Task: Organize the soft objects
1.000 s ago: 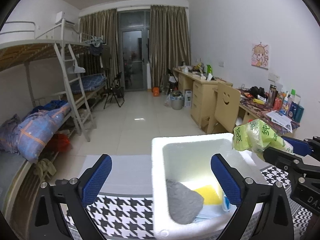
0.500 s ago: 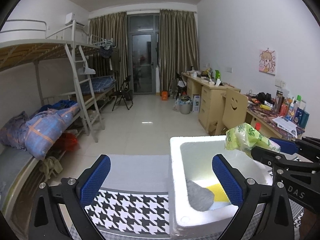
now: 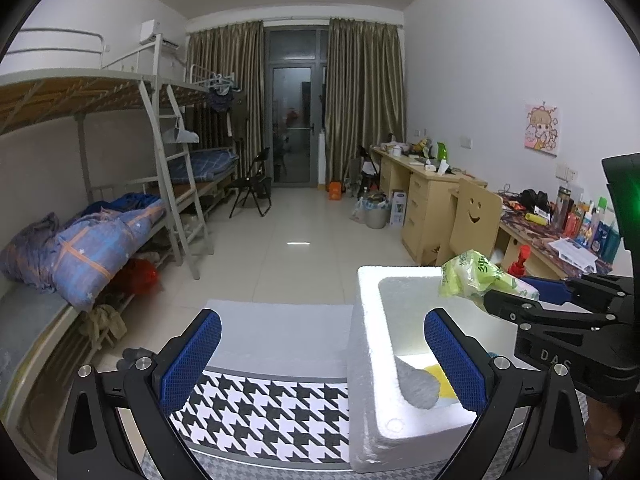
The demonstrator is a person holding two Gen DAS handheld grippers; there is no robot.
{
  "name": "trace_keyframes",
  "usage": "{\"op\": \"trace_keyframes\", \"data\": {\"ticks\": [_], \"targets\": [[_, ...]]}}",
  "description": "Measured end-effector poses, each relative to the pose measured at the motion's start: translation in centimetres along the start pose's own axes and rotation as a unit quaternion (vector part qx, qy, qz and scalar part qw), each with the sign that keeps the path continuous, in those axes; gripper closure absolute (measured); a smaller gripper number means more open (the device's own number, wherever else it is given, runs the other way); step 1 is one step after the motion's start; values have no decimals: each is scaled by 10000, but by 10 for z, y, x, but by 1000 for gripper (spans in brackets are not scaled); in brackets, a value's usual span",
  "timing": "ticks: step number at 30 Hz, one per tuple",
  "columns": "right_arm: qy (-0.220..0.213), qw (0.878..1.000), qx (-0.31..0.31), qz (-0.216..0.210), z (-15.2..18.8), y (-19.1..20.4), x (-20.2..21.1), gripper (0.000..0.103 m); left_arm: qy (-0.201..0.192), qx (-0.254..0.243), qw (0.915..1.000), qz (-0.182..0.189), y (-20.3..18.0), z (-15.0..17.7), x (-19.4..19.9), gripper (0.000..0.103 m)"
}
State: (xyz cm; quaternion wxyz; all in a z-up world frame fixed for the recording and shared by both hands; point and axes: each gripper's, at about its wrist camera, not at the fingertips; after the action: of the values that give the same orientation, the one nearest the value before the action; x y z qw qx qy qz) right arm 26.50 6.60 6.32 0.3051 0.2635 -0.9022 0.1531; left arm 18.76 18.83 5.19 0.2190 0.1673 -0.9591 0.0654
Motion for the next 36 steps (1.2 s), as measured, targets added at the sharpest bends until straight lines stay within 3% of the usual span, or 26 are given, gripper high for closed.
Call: {"op": "trace_keyframes", "data": {"ticks": [2,6,21,26,36], "targets": [[18,10000,14,-35,-1,2,-2,56,8,9,10000,-11,2,2,0,1],[23,9999,28,-111,-1,4,-4,33,33,26,10000,-50,5,3,-1,1],[-107,9998,3,-143,4,4,18,33,-42,8,10000,-63,0,0,13,1],[-306,9994,7,-135,4,1,32,20,-119,-15,9999,-74,-3,-1,24,1],[-556,9984,-23,-115,15,-2,57,16,-225,69,9997,-74,0,2,45,1]]}}
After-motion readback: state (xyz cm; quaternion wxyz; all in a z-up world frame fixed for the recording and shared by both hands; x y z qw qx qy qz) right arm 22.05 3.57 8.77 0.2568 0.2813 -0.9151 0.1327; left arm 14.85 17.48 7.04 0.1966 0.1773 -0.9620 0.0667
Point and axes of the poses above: each gripper's, at about its wrist camera, not at the fingertips, and x roughly against the way its jaws point, y to its left, z to its underside, and after that the axes turned 2 degrees about x, right-handed
